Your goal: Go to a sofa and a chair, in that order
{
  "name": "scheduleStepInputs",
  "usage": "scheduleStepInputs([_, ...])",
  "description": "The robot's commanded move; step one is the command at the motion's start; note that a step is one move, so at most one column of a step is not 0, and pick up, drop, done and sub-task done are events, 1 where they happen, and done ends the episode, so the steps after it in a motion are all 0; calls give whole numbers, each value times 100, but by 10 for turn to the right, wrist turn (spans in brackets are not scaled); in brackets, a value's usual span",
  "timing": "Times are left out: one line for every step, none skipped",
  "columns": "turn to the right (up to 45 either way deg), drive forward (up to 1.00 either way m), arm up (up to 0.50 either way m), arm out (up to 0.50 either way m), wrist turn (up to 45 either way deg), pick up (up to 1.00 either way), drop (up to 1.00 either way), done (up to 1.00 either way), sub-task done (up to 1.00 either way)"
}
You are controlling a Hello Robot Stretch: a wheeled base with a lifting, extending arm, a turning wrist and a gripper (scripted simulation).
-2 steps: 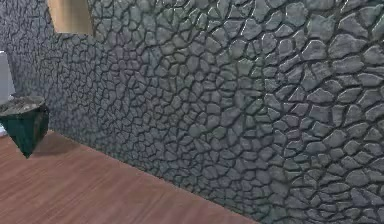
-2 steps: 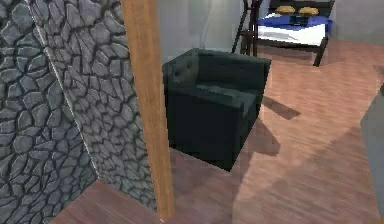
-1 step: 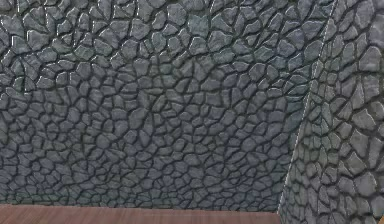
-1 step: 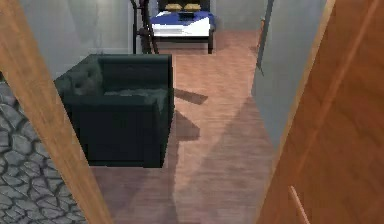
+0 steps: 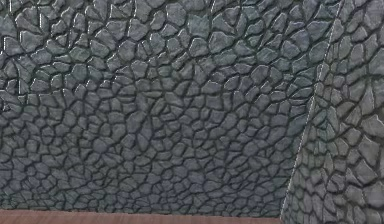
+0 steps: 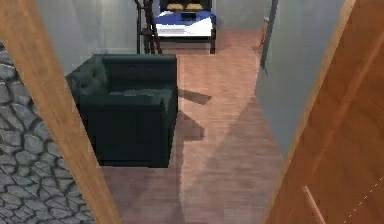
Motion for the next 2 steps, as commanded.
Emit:
scheduleStepInputs([-450,0,0,0,0,0,0,0,0])
scheduleStepInputs([-360,0,0,0,0,0,0,0,0])
